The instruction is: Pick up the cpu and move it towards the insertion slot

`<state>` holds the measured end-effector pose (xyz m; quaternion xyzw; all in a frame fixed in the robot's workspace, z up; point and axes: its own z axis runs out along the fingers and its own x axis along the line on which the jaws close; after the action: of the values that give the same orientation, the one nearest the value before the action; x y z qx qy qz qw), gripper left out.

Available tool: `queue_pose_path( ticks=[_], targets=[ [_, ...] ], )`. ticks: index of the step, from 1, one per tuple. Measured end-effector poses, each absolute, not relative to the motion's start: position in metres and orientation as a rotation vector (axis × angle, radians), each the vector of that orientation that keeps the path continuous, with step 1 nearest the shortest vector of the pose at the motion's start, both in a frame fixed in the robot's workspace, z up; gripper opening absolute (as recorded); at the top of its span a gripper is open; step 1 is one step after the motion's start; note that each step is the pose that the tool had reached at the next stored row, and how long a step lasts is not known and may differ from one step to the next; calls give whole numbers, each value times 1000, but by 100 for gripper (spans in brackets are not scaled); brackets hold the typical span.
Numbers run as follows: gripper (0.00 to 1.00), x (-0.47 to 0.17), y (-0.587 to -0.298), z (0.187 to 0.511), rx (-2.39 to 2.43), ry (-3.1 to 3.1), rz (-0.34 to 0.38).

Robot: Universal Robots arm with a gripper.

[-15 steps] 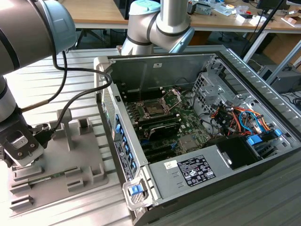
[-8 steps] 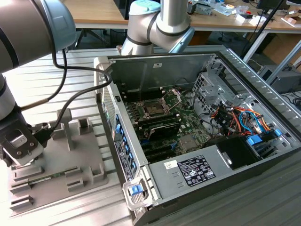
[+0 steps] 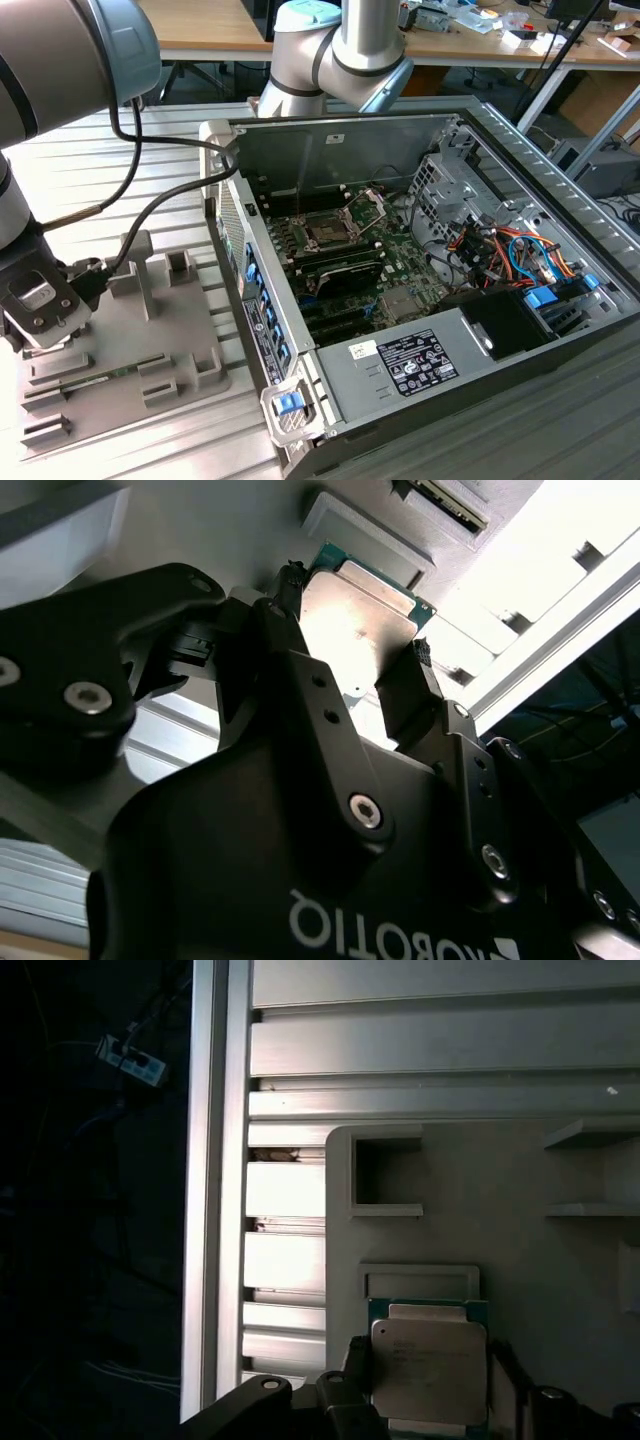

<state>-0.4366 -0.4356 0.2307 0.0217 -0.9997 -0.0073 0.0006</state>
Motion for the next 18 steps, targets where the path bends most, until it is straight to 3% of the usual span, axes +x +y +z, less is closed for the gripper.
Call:
queue_pose_path(
  ticks=[18],
  targets=[
    [55,-437,-436,240,68,-3140,-23]
  ],
)
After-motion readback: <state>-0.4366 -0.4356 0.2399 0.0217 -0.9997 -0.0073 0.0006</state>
